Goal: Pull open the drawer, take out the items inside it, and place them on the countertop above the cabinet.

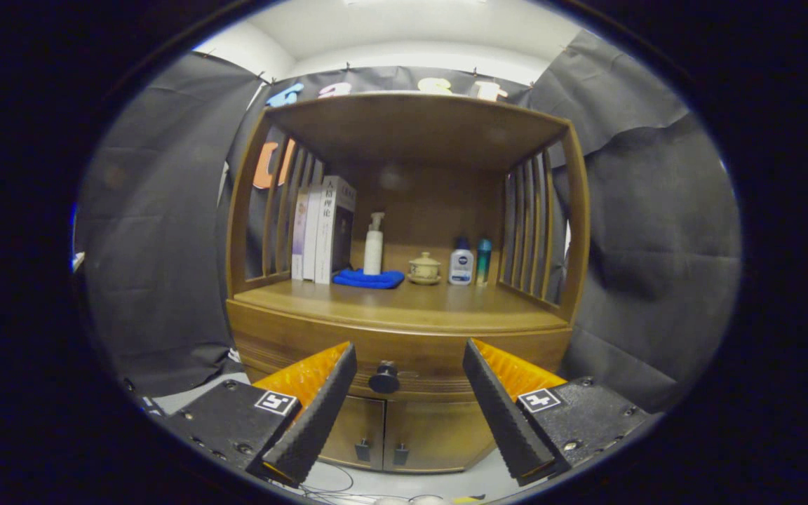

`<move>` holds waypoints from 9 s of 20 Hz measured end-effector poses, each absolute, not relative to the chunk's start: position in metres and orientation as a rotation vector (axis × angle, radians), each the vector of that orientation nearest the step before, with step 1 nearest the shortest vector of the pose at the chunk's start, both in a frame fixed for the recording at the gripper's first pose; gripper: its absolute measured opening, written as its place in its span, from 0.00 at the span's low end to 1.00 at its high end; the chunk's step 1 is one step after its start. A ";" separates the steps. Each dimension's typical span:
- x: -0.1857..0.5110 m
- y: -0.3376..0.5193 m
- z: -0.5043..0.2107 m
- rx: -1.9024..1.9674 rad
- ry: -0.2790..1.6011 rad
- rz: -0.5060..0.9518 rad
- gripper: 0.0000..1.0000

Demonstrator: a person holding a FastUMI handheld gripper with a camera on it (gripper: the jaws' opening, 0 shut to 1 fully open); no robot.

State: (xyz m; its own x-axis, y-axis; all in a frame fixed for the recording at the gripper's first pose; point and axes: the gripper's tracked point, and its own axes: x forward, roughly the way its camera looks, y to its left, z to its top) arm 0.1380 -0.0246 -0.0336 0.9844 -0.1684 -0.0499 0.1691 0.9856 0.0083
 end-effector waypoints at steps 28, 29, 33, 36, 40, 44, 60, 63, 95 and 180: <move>0.248 -0.026 -0.127 0.028 0.201 -0.236 0.41; 0.248 -0.026 -0.127 0.027 0.207 -0.234 0.38; 0.246 -0.026 -0.127 0.036 0.234 -0.219 0.34; 0.242 -0.023 -0.127 0.043 0.244 -0.218 0.34; 0.214 -0.018 -0.128 0.042 0.254 -0.216 0.34; 0.197 -0.014 -0.130 0.045 0.263 -0.210 0.33; 0.120 0.000 -0.135 0.046 0.274 -0.181 0.33; 0.105 0.004 -0.137 0.058 0.280 -0.171 0.33; 0.010 -0.021 -0.112 0.129 0.247 -0.132 0.96; 0.241 -0.056 0.009 0.275 1.001 -0.162 0.42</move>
State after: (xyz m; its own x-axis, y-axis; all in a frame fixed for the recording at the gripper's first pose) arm 0.2410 -0.0560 0.0094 0.5312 -0.0084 -0.8472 0.2591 0.9537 0.1529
